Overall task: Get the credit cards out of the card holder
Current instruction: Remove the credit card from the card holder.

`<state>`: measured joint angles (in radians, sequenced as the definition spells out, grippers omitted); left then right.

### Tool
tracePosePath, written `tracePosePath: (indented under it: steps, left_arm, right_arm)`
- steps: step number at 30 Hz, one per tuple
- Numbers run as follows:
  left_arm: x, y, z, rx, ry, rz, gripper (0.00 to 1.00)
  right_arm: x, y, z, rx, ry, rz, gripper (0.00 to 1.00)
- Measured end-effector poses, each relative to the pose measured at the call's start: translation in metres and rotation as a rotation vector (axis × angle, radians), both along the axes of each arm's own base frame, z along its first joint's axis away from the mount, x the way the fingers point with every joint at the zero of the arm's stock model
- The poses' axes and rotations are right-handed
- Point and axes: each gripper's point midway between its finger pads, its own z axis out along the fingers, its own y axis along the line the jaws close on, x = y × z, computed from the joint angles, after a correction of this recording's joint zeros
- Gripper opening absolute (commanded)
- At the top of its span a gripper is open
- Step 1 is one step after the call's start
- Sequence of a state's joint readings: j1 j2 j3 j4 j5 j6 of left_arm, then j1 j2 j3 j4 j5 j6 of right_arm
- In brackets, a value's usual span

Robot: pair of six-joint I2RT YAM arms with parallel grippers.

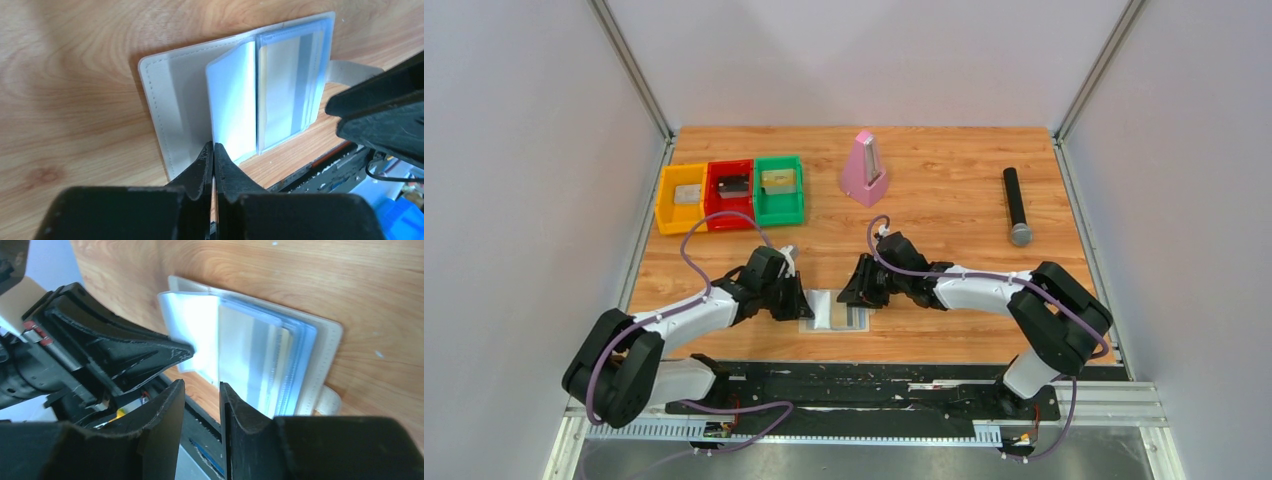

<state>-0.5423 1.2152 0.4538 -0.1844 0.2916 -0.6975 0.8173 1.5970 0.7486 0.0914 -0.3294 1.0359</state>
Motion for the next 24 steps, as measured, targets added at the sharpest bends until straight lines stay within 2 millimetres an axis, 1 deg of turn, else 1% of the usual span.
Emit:
tracePosePath:
  steps: [5,12,16,24]
  left_arm:
    - [-0.001,-0.014,-0.001,-0.068,0.021,-0.036,0.0]
    - [0.002,-0.034,-0.004,-0.167,0.053,-0.051,0.0]
    - [0.006,-0.039,-0.002,-0.196,0.052,-0.044,0.0]
    - [0.01,-0.044,0.001,-0.224,0.039,-0.031,0.0]
  right_arm:
    - [0.0,-0.018,-0.014,-0.105,0.003,-0.035,0.34]
    - [0.002,-0.04,-0.01,-0.19,-0.044,-0.069,0.34]
    - [0.004,-0.048,-0.008,-0.216,-0.06,-0.089,0.34]
    - [0.0,-0.058,-0.018,-0.262,-0.046,-0.096,0.34]
